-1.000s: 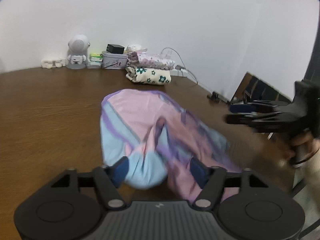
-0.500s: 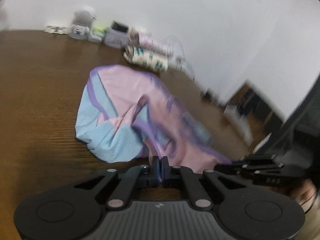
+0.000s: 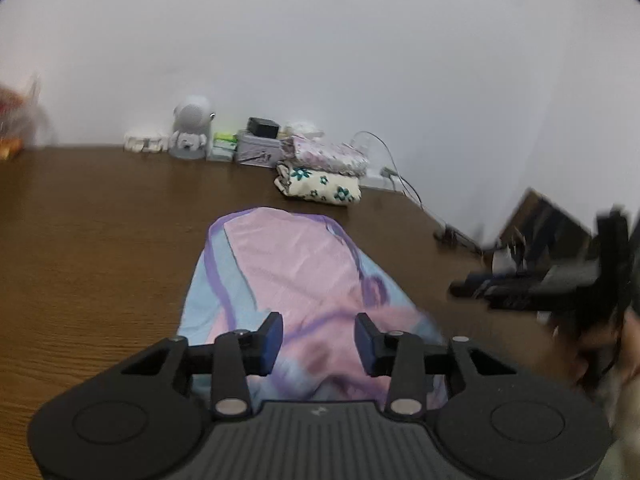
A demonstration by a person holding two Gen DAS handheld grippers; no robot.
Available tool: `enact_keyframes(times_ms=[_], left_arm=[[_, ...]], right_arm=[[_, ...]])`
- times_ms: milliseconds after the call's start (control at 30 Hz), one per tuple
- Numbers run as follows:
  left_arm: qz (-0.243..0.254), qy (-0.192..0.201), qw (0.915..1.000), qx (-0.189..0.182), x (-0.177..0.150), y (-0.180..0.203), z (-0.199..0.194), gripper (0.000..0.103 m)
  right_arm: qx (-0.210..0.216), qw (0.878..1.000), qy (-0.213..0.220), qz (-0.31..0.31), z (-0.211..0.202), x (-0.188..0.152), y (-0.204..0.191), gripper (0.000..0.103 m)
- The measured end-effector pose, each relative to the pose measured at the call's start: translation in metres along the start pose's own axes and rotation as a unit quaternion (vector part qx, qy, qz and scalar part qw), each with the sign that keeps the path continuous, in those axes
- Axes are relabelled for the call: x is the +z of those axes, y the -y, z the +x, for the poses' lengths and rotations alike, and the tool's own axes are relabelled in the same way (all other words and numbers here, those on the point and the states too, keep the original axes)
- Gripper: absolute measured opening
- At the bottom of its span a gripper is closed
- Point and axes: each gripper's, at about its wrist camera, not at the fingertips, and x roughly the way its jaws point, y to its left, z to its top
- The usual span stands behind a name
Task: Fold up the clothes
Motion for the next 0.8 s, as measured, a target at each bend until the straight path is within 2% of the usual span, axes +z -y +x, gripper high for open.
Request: enact_keyframes(times_ms=[67,133,200,267,300,400,433,533,567,633,733,800], left_arm=[[0.029,-0.008,0.9996,0.002,-0.005,0.000,-0.003,0.064],[0.054,-0.031,0.9980,0.010,-0.007,-0.001,0.002,0.064],[0.064,-0.069,0.9955,0.010,-0.007,-0.005,0.017,0.058],[0.070,-0.103,0.9921,0.015,-0.008,-0.010,0.031,0.023],[0.067,-0.110,0.9915,0.018,-0.009,-0.010,0.034,0.021],[0.056,-0.129,0.9898,0.025,-0.012,-0.011,0.042,0.022],[0.052,-0.126,0.9900,0.035,-0.014,-0.011,0.041,0.022],[0.044,-0.107,0.9914,0.060,-0.016,-0.005,0.033,0.007],[0.043,-0.097,0.9924,0.062,-0.017,-0.001,0.028,0.005],[0.037,-0.071,0.9950,0.059,-0.018,0.004,0.017,0.003],[0.049,-0.028,0.9944,0.090,-0.021,0.016,0.000,0.002],[0.059,-0.010,0.9928,0.104,-0.022,0.022,-0.010,0.002]], right_arm=[[0.018,0.999,0.034,-0.011,-0.024,-0.012,0.000,0.044],[0.052,0.997,0.050,-0.008,-0.049,-0.024,-0.008,0.049],[0.083,0.994,0.061,-0.022,-0.062,-0.034,-0.029,0.051],[0.093,0.992,0.068,-0.046,-0.060,-0.037,-0.052,0.051],[0.097,0.991,0.072,-0.058,-0.059,-0.038,-0.064,0.051],[0.041,0.991,0.072,-0.103,-0.039,-0.042,-0.090,0.046],[0.027,0.991,0.066,-0.117,-0.032,-0.042,-0.096,0.040],[0.007,0.988,0.048,-0.147,-0.014,-0.044,-0.107,0.039],[0.002,0.987,0.044,-0.154,-0.009,-0.045,-0.111,0.039],[-0.032,0.985,0.038,-0.166,0.003,-0.047,-0.114,0.039],[-0.052,0.987,0.033,-0.149,0.013,-0.046,-0.109,0.038],[-0.071,0.983,0.034,-0.165,0.016,-0.049,-0.110,0.035]])
